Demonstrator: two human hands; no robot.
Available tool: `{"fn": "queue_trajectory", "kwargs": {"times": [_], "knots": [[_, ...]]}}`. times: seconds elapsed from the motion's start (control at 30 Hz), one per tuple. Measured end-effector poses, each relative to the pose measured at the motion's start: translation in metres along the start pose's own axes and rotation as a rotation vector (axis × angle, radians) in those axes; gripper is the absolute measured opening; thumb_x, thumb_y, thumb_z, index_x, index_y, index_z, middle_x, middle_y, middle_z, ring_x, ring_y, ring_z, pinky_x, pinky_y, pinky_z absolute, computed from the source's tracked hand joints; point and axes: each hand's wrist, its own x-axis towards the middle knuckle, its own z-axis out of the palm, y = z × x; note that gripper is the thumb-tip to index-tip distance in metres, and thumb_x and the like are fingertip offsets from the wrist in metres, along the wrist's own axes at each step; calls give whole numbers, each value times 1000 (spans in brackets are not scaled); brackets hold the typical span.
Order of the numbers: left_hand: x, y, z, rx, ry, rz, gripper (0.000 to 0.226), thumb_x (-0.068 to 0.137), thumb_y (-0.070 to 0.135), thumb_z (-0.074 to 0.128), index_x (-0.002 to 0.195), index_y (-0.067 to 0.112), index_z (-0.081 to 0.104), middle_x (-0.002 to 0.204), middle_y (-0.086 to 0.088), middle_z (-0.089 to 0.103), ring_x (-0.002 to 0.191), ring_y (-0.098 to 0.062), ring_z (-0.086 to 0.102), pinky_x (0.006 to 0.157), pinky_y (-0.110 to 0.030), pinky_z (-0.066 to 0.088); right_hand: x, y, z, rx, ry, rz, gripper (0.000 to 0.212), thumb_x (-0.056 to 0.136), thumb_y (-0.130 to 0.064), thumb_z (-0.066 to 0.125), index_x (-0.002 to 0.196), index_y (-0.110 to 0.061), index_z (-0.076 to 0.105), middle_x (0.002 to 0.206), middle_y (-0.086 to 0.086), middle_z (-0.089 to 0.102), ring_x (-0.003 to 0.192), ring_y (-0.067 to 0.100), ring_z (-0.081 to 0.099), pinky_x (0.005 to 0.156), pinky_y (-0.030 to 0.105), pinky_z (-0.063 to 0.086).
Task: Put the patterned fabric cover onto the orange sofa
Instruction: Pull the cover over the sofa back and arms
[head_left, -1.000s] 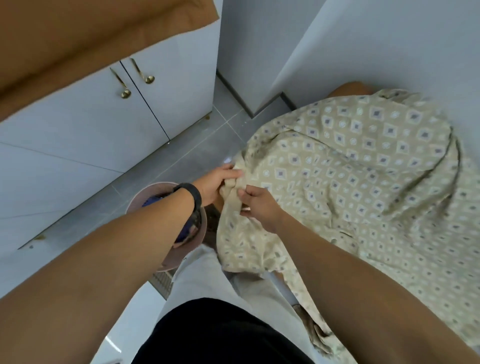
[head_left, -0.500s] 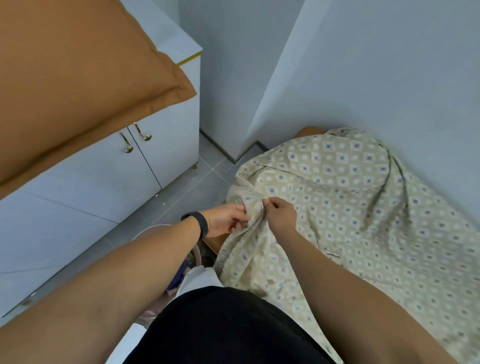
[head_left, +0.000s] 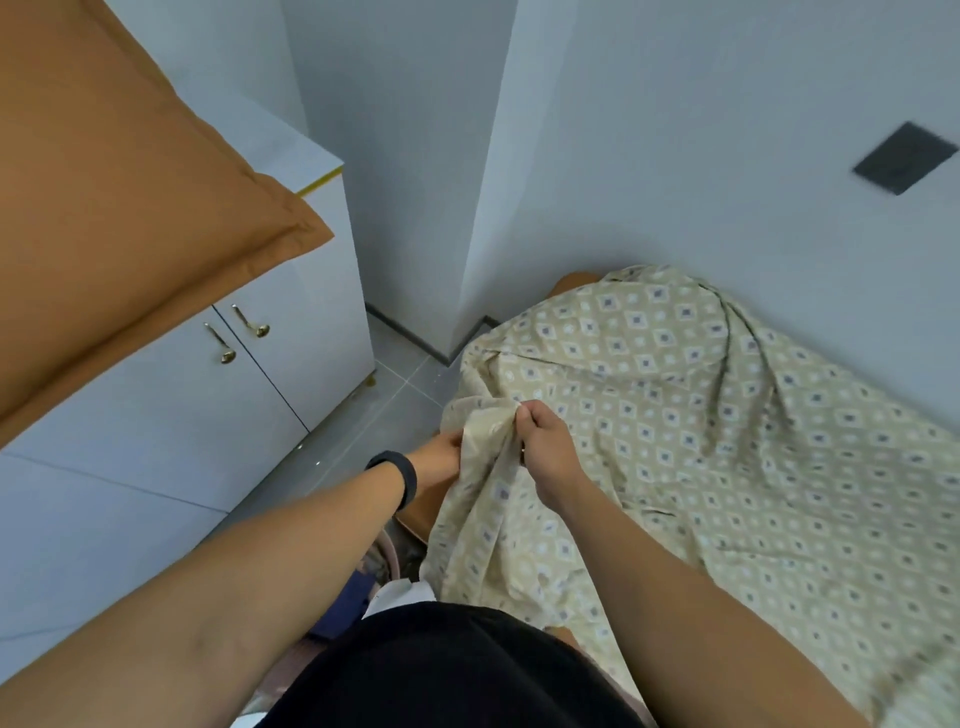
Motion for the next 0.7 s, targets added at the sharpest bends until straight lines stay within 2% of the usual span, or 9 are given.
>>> {"fn": "queue_trajectory", "kwargs": {"times": [0.1,0.17,0.23,0.27,0.4,0.47,0.53,0.63,0.7], "knots": [[3,14,23,-342,-74,-52,41,99,46,57,135,28,55,110,7,66,101,-12,63,90,-33,54,-4,-4,-18,115,22,55,33,102,-31,48,89,-3,59,85,7,56,80,22,48,74,40,43],[8,14,32,-561,-174,-58,44,97,56,56,134,32,56,120,1,71,114,-18,65,99,-39,54,-7,-8,-33,83,70,44,31,104,-28,49,90,-4,64,82,6,60,75,19,50,71,34,44],[13,14,36,-651,-203,-51,64,92,64,58,146,33,47,135,0,65,126,-20,60,110,-44,47,-8,-8,-46,-9,102,7,29,104,-27,50,88,-9,66,77,1,61,71,14,50,68,30,44],[14,20,38,-674,-201,-31,66,93,64,56,148,30,46,138,-1,64,127,-21,60,111,-44,45,-6,-7,-53,-61,114,-8,28,104,-28,51,87,-12,66,77,0,61,70,13,51,69,31,44],[8,44,42,-800,-143,70,35,106,35,48,134,20,62,129,-10,69,119,-26,66,99,-43,53,-4,-5,-64,-266,87,-32,21,100,-27,57,83,-20,68,77,-4,66,73,14,58,74,33,50],[7,49,41,-849,-17,106,28,106,22,51,127,13,66,121,-13,72,108,-27,70,84,-38,59,-3,-1,-65,-342,90,-17,20,100,-26,59,89,-16,71,78,-2,68,74,14,61,75,33,52],[9,48,40,-804,193,110,20,102,15,57,116,7,70,110,-15,74,96,-26,72,71,-31,59,-3,3,-71,-352,175,2,19,101,-24,57,94,-14,71,80,-1,68,73,14,61,70,30,50],[8,43,37,-617,391,156,11,98,8,62,106,8,70,106,-16,75,94,-28,72,82,-30,58,-1,7,-83,-318,345,-14,16,102,-22,56,98,-14,69,79,-4,65,69,9,58,59,22,41],[2,40,39,-453,463,194,11,95,8,64,100,13,71,100,-13,75,93,-27,73,88,-34,59,-3,7,-87,-349,358,-46,16,103,-20,53,98,-14,66,79,-4,63,70,12,59,56,21,39]]}}
